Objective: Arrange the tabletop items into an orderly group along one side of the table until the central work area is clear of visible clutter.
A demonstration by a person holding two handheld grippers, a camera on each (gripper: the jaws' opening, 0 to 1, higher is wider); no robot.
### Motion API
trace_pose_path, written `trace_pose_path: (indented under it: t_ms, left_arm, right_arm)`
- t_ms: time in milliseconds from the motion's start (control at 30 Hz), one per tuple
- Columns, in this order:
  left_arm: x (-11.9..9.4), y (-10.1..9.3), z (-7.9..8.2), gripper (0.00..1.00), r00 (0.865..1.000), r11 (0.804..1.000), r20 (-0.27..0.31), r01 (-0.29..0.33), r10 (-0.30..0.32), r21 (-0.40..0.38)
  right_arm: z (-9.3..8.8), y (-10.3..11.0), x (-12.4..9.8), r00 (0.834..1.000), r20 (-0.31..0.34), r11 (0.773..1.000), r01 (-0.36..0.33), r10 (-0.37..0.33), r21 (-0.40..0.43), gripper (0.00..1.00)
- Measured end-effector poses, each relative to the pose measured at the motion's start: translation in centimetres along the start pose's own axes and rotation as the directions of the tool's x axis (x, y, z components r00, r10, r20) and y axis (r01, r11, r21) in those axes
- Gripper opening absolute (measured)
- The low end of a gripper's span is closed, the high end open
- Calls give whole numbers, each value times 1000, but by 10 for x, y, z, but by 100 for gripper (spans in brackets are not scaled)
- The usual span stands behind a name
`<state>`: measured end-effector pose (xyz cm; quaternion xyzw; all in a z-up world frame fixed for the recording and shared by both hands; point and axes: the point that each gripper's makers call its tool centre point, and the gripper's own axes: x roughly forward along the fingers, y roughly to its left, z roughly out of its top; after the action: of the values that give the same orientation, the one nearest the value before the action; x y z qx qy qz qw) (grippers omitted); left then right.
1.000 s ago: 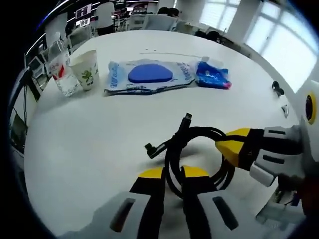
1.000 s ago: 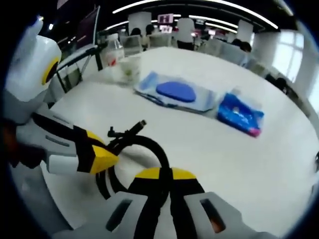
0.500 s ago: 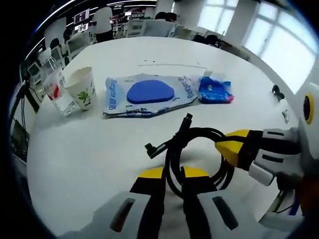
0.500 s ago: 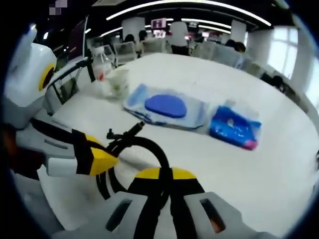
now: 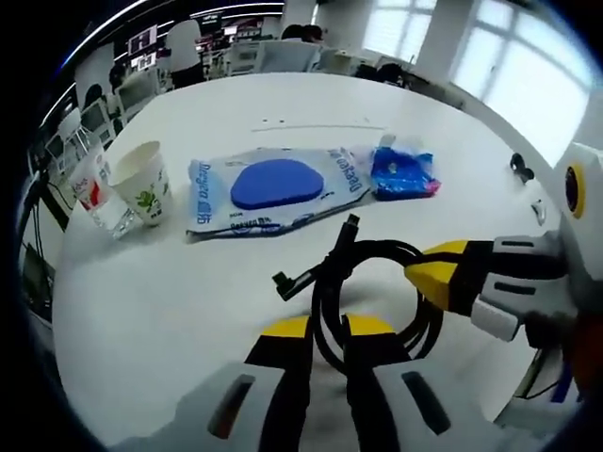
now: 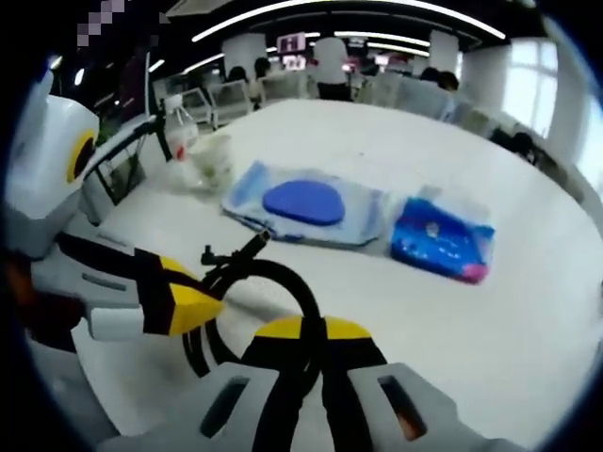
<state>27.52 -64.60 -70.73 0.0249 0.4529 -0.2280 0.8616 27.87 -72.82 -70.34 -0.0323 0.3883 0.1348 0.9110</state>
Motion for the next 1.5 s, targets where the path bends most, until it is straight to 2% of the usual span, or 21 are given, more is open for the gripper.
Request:
trace_pose_path:
  t_ms: [633,833,1300,1500]
  left_arm:
    - [15,8,12,11,1000,999,-13,-6,7,35]
    - [22,9,11,11,1000,999,-26,-6,7,38]
    - [40,9,10,12,998,998,-55,8,-4,68]
    - [44,9,10,12,998,999,-63,12,-8,53]
  right_arm:
    - [8,-7,20,999,-39,1000,-17,18,21,1]
    - [6,-9,25,999,-47,1000,-17,18,15,1]
    - [-3,-18,38,997,-77,998,-8,13,68,1]
    - [-4,-21,43,996,-88,997,-6,12,76,1]
